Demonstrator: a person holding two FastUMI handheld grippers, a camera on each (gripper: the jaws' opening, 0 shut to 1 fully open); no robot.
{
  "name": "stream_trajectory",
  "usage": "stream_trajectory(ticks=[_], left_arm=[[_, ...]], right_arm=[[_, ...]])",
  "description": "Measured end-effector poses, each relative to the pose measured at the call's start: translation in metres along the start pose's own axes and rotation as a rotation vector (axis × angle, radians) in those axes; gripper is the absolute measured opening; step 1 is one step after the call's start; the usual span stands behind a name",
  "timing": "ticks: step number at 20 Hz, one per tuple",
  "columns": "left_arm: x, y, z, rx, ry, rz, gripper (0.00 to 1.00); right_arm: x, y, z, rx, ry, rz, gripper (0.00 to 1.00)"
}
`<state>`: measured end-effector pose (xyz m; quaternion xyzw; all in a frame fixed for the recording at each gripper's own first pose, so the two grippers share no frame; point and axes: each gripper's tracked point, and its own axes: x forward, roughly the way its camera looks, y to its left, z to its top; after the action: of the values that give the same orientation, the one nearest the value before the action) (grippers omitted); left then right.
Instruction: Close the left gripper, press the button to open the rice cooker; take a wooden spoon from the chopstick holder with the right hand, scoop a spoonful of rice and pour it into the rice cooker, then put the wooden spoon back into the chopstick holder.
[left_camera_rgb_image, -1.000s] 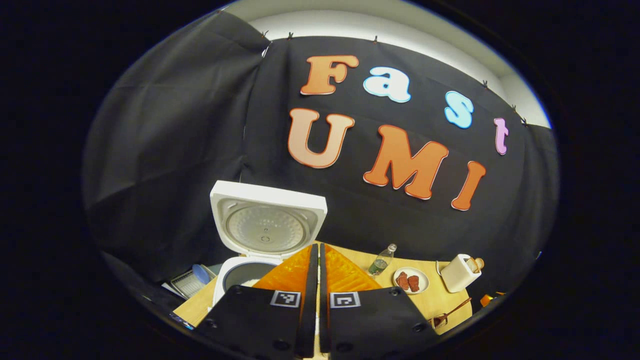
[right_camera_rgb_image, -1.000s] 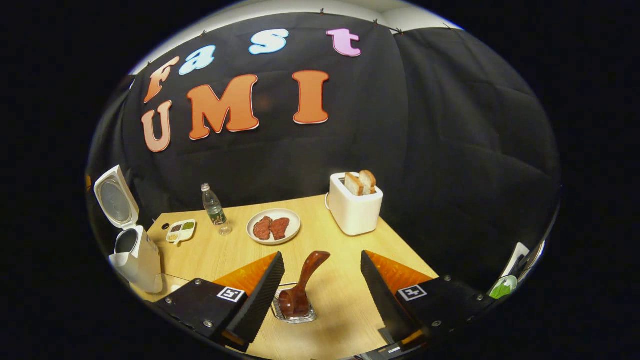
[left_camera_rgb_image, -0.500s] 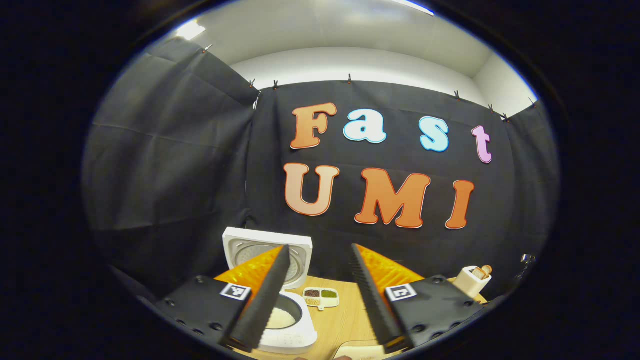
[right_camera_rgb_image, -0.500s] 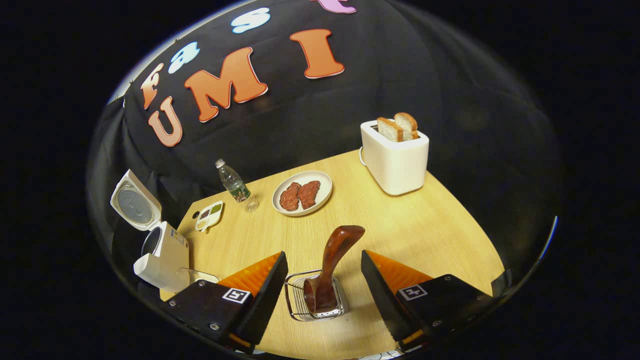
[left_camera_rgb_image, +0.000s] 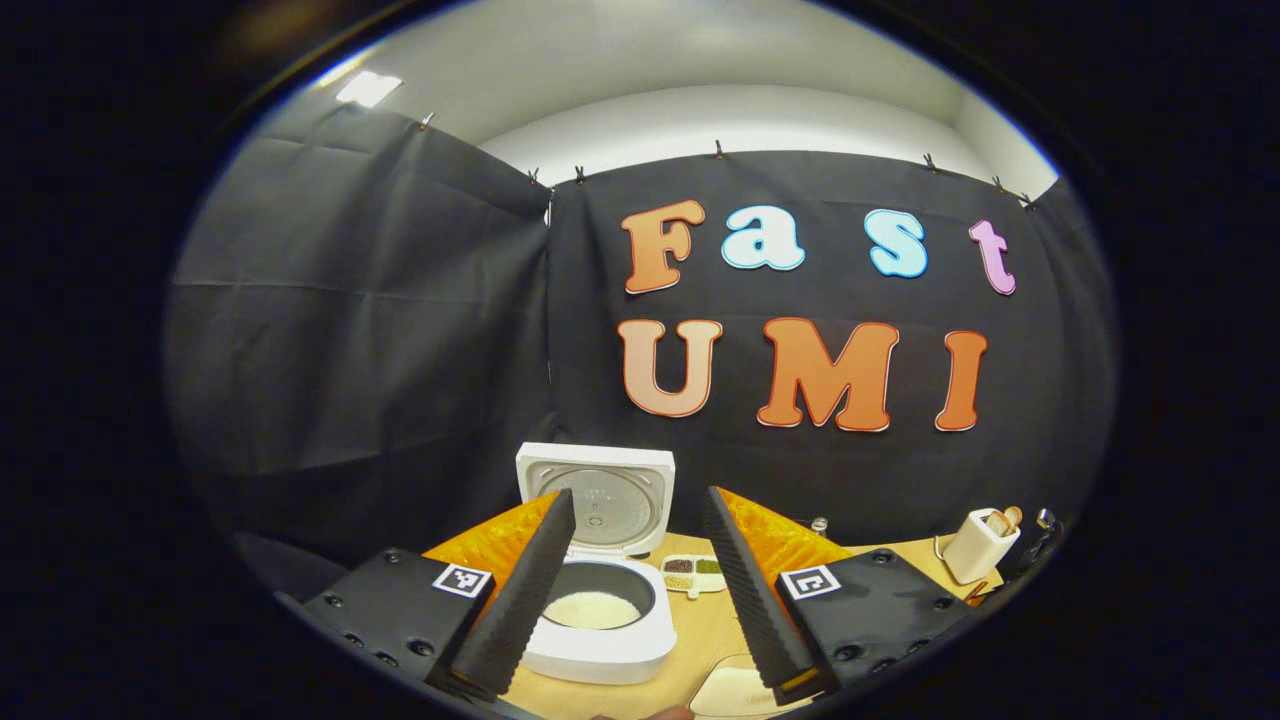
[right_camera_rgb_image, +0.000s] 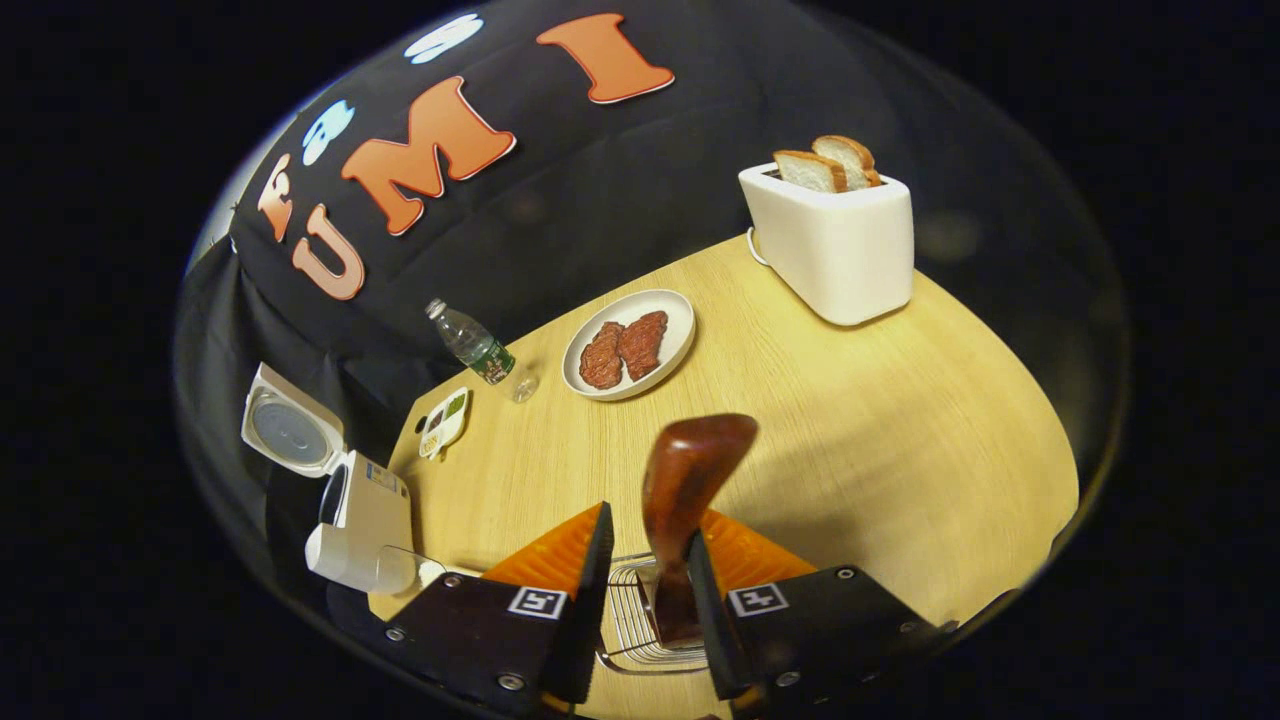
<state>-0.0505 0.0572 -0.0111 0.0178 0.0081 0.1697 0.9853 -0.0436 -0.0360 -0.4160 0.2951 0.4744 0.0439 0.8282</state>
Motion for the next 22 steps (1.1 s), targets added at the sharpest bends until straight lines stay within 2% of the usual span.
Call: stream_trajectory(ticks=[1, 2, 3, 5, 6, 8, 9, 10, 12, 17, 18, 19, 22], left_arm=[[-0.001, -0.001, 0.0, 0.006, 0.0, 0.005, 0.9], [-0.002, -0.002, 0.0, 0.011, -0.001, 0.004, 0.93], [-0.002, -0.005, -0.001, 0.012, 0.003, 0.003, 0.9], [-0.001, -0.014, -0.007, 0.017, 0.018, -0.01, 0.93], [0.002, -0.017, -0.007, 0.021, 0.019, -0.019, 0.9], [0.008, -0.025, -0.009, 0.033, 0.019, -0.043, 0.93], [0.012, -0.03, -0.008, 0.037, 0.013, -0.061, 0.9], [0.015, -0.035, -0.008, 0.044, 0.008, -0.083, 0.87], [0.024, -0.041, -0.011, 0.07, 0.0, -0.128, 0.93], [0.052, -0.042, -0.008, 0.132, -0.03, -0.229, 0.91], [0.057, -0.041, -0.009, 0.135, -0.027, -0.248, 0.92], [0.062, -0.041, -0.009, 0.135, -0.028, -0.263, 0.92], [0.073, -0.037, -0.01, 0.125, -0.022, -0.289, 0.92]], right_arm=[[0.0, -0.001, -0.001, 0.014, -0.006, 0.006, 0.35], [0.002, -0.004, -0.002, 0.014, -0.01, -0.002, 0.31], [0.002, -0.01, -0.002, 0.005, -0.014, -0.019, 0.25], [-0.001, -0.014, -0.004, 0.0, -0.006, -0.026, 0.21], [-0.002, -0.014, -0.004, -0.004, -0.012, -0.024, 0.2], [-0.009, -0.017, -0.007, 0.001, -0.019, -0.04, 0.2], [-0.012, -0.02, -0.005, 0.012, -0.044, -0.051, 0.24], [-0.017, -0.019, -0.007, 0.018, -0.049, -0.058, 0.2], [-0.026, -0.021, -0.01, 0.031, -0.084, -0.083, 0.2], [-0.049, -0.025, -0.021, 0.118, -0.177, -0.192, 0.2], [-0.054, -0.025, -0.024, 0.141, -0.199, -0.211, 0.15], [-0.056, -0.025, -0.026, 0.154, -0.222, -0.229, 0.2], [-0.061, -0.027, -0.039, 0.189, -0.253, -0.278, 0.2]])
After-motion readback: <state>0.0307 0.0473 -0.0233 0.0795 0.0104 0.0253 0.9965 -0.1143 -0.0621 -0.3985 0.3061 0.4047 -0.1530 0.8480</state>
